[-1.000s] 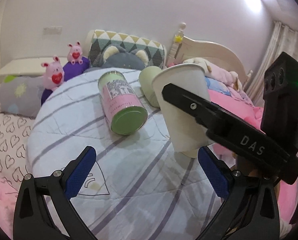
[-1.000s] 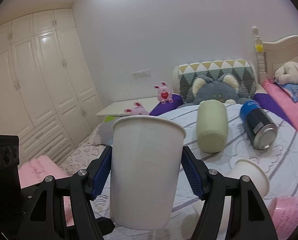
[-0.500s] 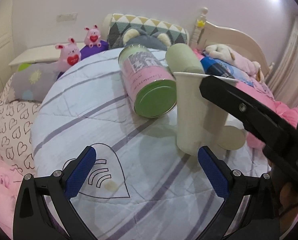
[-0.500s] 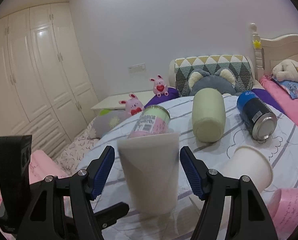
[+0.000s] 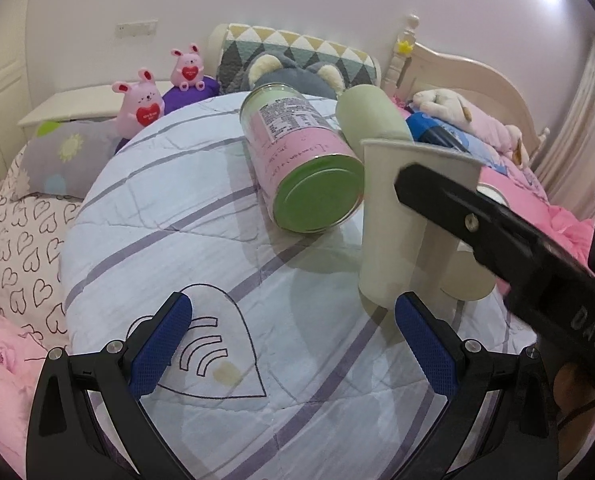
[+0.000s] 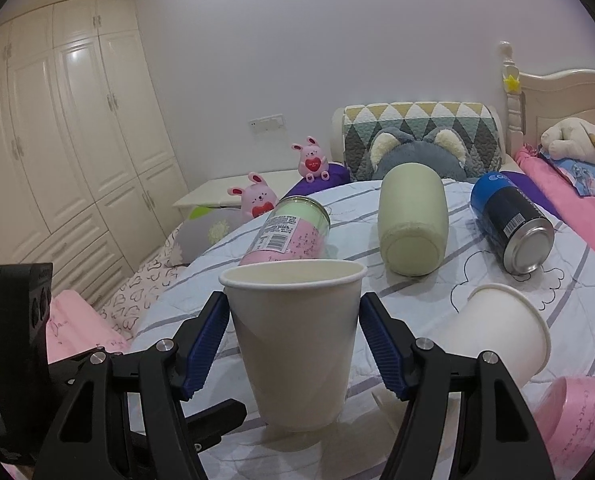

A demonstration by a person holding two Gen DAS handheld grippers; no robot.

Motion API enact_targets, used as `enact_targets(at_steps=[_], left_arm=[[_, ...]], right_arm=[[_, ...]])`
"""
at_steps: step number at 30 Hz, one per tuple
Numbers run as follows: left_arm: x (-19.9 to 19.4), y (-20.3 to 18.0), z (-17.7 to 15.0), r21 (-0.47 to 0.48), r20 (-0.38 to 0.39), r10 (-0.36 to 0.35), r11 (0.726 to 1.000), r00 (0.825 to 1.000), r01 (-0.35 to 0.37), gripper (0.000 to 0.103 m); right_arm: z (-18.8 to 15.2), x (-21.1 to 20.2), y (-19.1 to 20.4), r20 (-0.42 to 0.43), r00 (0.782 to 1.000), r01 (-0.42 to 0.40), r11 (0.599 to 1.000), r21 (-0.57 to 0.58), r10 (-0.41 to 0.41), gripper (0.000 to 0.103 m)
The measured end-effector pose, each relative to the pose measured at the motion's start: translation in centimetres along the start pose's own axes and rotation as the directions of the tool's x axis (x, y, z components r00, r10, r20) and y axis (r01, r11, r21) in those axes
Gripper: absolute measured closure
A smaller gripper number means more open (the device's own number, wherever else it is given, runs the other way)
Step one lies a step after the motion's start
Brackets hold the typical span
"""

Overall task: Flip cup upright
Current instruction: 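Lower the upright cup onto the table and open the right gripper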

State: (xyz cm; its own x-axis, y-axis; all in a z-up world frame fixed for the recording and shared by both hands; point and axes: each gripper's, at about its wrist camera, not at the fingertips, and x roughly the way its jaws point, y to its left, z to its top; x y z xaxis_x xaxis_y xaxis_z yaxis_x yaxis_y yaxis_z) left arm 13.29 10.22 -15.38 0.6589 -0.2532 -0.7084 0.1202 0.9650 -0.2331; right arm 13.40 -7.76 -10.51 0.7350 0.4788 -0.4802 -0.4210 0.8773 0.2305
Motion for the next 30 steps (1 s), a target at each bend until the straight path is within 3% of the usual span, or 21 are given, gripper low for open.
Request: enact_targets(at_steps=[10,12,14,23,30], left_arm=[[-0.4,-0.5,-1.0,0.027,-0.009,0.01,1.0,1.0,-0.009,0.0],[-0.6,-0.8,-1.1,0.031,-0.007,0.012,0.999,1.0,-0.012,0.0],[-0.9,-1.1,-1.2,0.039,-0.003,0.016,0.999,1.0,-0.016,0.0],[-3.5,-3.2,-1.6,0.081,0.054,0.066,0.994,0.996,-0.071,0.0],[-6.2,-6.2,-2.3,0.125,0.11,0.078,0.988,0.991,-0.091,0.0]], right_arm=[[-1.2,-1.4,0.7,0.013,1.0,-0.002,0.999,-0.033,0.002,0.034],[-1.3,-1.7,0.7,0.021,1.0,0.002,1.0,-0.031,-0.002,0.024],[-1.3,-2.0,0.8,0.024,1.0,0.004,1.0,-0.03,-0.003,0.024],[-1.8,-4.8,0.5,0.047,0.999,0.026,0.999,-0.039,-0.024,0.021],[-1.4,-9.4,-0.4,0.107,0.992,0.069,0.997,-0.039,-0.065,0.021]])
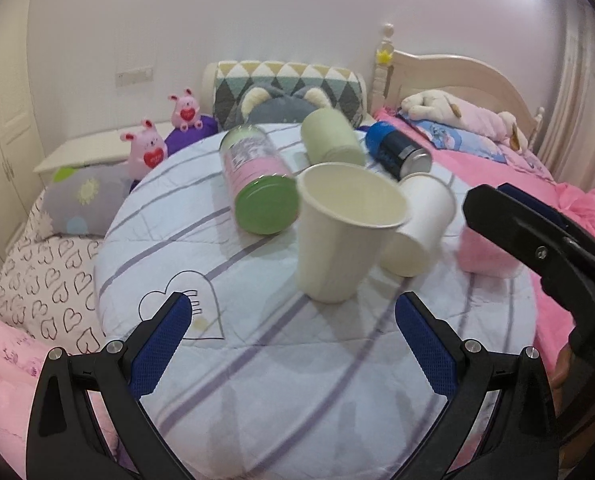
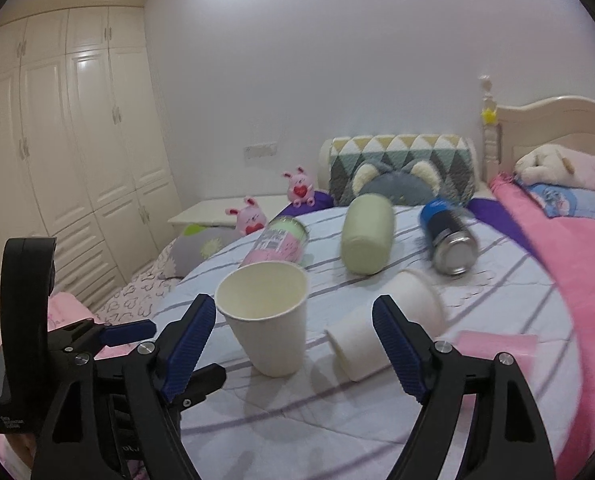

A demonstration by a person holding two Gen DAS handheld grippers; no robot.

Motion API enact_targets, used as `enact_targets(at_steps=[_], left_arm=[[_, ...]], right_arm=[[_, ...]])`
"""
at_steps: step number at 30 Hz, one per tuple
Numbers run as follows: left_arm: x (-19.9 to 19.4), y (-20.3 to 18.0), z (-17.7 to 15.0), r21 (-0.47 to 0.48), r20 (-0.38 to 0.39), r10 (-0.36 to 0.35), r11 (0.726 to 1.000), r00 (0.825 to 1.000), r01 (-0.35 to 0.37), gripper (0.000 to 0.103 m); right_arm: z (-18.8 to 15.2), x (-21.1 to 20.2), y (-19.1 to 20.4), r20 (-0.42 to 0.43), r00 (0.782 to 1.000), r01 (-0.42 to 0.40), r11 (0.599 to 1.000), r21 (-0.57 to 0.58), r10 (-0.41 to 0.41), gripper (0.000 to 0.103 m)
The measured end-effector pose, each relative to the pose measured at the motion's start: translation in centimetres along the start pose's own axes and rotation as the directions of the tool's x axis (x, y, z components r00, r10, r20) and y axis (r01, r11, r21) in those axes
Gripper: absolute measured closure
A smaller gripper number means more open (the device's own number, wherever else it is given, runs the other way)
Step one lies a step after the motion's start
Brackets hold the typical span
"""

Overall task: Flip cup upright
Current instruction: 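Lower the upright cup onto the table and open the right gripper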

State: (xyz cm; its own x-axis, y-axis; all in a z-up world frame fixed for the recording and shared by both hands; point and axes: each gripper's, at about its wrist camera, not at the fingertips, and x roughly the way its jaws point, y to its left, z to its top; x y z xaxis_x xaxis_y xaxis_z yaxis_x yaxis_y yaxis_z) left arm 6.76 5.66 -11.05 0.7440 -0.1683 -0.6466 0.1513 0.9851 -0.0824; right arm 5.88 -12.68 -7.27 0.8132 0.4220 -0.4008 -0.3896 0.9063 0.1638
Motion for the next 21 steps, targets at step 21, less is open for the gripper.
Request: enact_targets(at_steps=[21], left_arm=[[-6.3,-7.6,1.0,-0.003,0.081,0.161,0.987,0.984,-0.161,0.0]], right_arm=[[0.6,-9.4,-4.7,0.032,0.986,0.166,0.986,0.006,-0.167,0.019]])
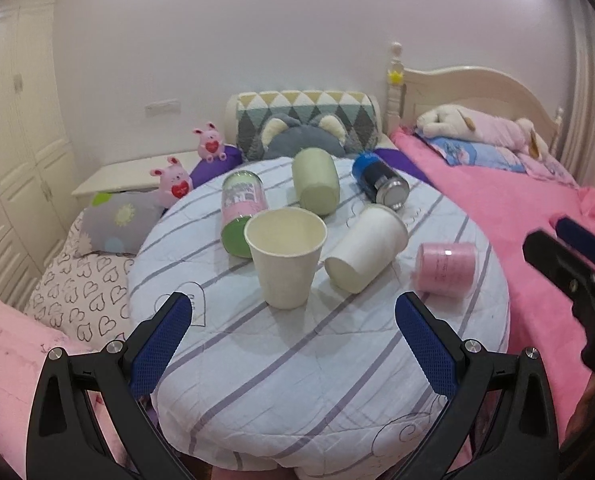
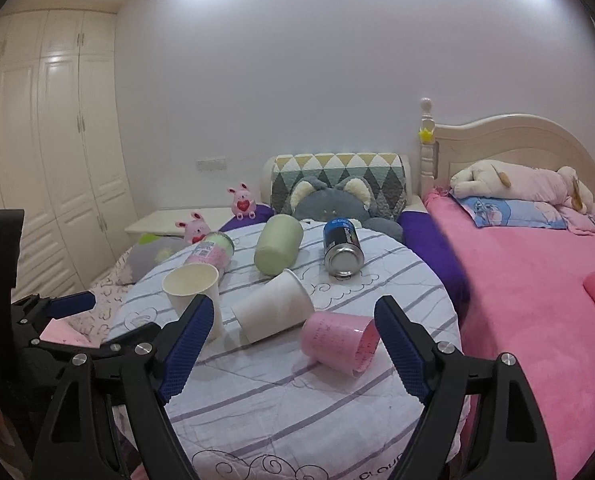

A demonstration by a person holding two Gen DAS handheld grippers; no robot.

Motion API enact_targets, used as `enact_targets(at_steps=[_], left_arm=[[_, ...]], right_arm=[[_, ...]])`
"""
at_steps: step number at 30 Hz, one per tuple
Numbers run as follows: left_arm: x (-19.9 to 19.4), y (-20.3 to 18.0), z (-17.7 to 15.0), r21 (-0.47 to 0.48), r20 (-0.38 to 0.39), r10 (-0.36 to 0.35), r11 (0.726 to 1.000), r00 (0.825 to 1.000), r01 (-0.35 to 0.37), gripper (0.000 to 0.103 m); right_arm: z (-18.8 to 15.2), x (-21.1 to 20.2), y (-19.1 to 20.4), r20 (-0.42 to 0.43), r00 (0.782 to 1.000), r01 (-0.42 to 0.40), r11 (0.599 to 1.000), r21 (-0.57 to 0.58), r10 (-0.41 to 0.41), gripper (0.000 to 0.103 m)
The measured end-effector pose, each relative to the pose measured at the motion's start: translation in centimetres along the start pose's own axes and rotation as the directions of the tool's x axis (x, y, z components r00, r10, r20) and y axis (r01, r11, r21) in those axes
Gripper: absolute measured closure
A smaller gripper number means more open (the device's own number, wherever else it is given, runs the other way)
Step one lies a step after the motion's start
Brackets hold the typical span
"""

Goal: Flip cup upright

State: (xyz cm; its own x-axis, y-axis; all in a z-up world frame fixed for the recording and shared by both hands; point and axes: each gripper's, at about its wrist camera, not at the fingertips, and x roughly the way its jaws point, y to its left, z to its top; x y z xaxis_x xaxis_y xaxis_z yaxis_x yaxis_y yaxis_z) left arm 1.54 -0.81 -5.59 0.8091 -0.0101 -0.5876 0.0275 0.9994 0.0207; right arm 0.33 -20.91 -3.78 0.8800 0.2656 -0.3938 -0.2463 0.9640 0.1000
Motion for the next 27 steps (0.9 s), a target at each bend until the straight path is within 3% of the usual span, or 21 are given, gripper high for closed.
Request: enact_targets(at_steps=[13,23,27], left_arm=[[-2.2,-1.3,1.4,0.0,0.069,0.049,0.999,0.996,-0.049,0.0],[-2.3,-1.9,2.1,-0.008,0.086,0.04,0.999,0.995,-0.04,0.0],[-2.8,-1.9,2.4,-0.02,0.128,0.03,0.999,0.991,-0.027,0.0]], right_arm=[[0.3,-0.7,-0.8,0.022,1.0,-0.019,1.0,0.014,0.019,0.019],[0.6,-1.1,-1.3,0.035,0.999,-0.017,1.0,0.022,0.017,0.019],[0.7,-1.3,-1.4,0.037,0.999,-0.016,1.0,0.025,0.015,0.019]])
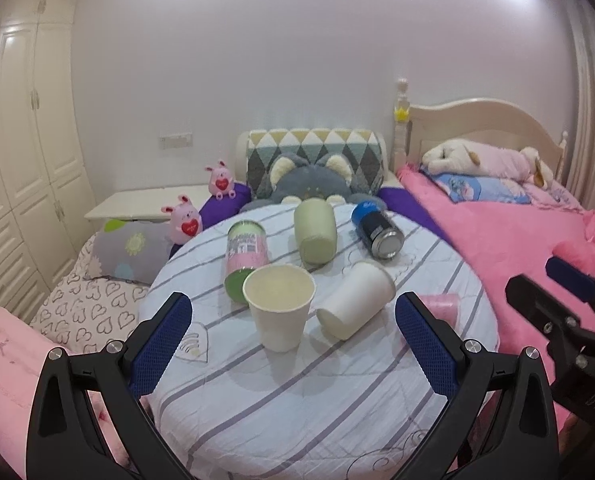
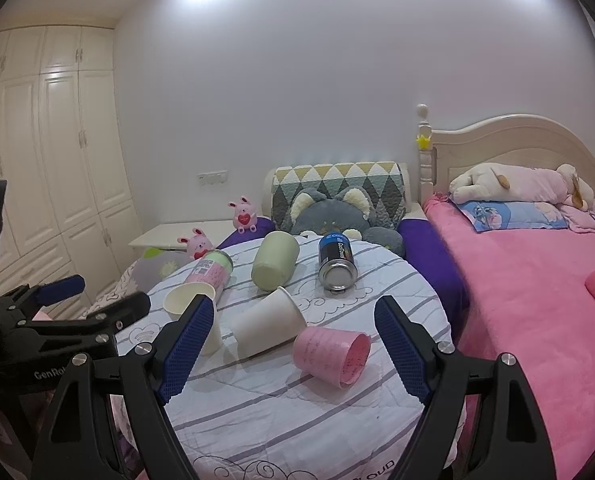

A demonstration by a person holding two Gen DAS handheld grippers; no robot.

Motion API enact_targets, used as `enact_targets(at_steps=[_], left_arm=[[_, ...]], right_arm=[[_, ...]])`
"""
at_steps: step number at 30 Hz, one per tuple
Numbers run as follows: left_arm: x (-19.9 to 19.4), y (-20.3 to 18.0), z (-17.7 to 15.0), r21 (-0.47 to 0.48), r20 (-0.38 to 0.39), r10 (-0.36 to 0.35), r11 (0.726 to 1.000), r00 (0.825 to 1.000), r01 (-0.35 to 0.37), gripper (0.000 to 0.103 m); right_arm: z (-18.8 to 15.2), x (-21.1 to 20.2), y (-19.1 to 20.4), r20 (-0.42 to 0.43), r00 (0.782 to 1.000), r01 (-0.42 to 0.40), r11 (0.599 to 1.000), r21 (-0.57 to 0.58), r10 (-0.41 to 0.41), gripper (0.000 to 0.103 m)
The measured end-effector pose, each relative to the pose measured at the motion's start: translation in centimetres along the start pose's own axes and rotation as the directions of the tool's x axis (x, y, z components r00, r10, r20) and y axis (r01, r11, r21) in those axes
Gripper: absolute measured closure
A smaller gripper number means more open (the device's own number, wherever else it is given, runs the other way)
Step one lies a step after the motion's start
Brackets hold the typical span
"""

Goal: Flip cup upright

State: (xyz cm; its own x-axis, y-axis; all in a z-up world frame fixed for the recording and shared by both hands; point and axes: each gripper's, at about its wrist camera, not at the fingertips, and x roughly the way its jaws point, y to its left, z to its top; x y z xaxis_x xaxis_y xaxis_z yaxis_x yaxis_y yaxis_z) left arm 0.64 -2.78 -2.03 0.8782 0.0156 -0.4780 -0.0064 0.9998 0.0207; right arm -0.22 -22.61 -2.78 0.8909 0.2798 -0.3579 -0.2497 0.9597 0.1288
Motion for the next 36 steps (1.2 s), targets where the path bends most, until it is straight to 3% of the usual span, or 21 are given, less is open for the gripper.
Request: enact_targets(at_steps=[6,36], left_arm=[[-0.23,-0.03,0.26,0.002,0.033,0.001,1.0,0.999,-0.001,0.0],[0.19,0.43,0.51,-0.009,0.046,0.004,1.0,0.999,-0.004,0.0]], right_arm=[[-0.01,-0.06,0.02,0.002,1.0,0.006,1.0,-0.001,-0.006,0.019],[0.29,0.61,0.45,-0.011,1.0,0.003,1.0,-0.016,-0.003,0.019]])
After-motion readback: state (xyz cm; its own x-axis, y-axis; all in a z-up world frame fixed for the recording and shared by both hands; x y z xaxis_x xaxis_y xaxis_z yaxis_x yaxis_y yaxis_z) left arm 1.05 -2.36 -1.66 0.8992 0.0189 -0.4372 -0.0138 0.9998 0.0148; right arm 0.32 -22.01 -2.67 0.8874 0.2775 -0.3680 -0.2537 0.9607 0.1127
